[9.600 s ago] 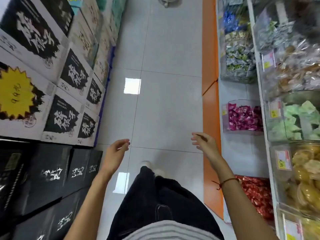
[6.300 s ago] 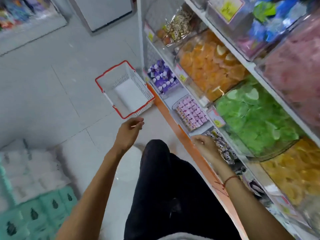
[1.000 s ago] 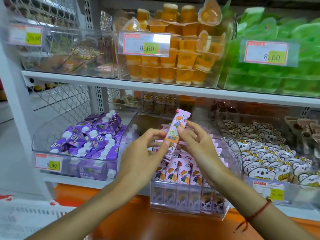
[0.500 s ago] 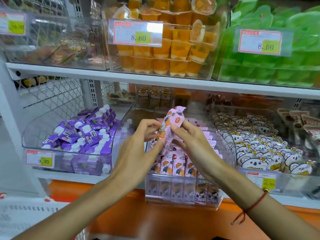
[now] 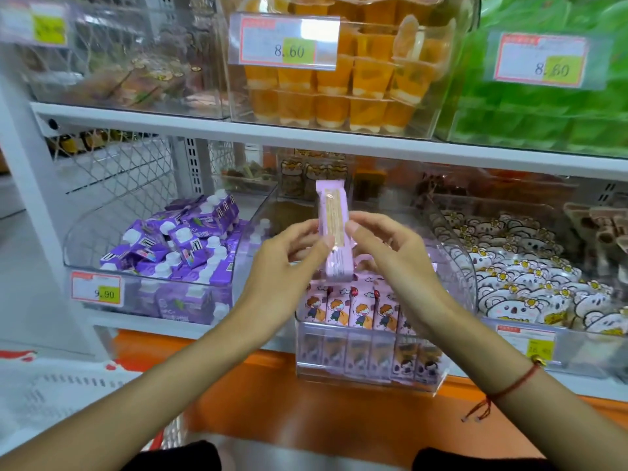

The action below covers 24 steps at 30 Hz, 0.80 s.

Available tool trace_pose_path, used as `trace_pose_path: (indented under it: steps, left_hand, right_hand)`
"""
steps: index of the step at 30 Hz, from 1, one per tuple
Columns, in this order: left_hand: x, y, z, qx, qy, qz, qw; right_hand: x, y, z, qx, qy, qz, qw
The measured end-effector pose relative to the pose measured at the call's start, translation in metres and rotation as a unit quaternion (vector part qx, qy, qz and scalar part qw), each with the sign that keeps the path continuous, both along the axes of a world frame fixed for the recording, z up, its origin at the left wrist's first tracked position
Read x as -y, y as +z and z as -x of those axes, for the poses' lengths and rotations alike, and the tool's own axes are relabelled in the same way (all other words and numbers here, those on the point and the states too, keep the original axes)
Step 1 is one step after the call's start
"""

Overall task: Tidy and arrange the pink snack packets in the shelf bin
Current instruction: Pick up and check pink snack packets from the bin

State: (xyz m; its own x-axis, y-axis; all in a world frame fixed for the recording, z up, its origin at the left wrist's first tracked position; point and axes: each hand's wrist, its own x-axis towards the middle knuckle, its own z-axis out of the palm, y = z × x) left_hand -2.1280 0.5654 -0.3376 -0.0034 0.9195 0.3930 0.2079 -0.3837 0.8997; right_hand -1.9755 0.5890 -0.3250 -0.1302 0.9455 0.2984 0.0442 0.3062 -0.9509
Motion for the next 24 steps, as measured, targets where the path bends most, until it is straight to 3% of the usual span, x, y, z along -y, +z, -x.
trace_pose_path:
  steps: [3, 7, 12, 18, 24]
  left_hand:
    - [0.002, 0.003, -0.002, 0.081, -0.04, 0.063, 0.994]
    - [-0.001, 0.002, 0.0, 0.085, -0.052, 0.075, 0.992]
    - [-0.003, 0.001, 0.003, 0.035, -0.056, 0.02, 0.998]
    - [-0.003, 0.006, 0.014, -0.033, -0.07, -0.089, 0.993]
    - [-0.003, 0.003, 0.016, -0.025, -0.073, -0.093, 0.993]
  right_hand:
    - [-0.001, -0.001, 0.002, -0.007, -0.023, 0.034, 0.999]
    - [-0.002, -0.003, 0.002, -0.018, -0.004, 0.053, 0.998]
    - [-0.001, -0.002, 0.001, 0.007, 0.032, 0.024, 0.999]
    - [0.007, -0.001, 0.002, 0.06, 0.067, -0.132, 0.987]
    - [0.008, -0.002, 0.002, 0.067, 0.074, -0.144, 0.985]
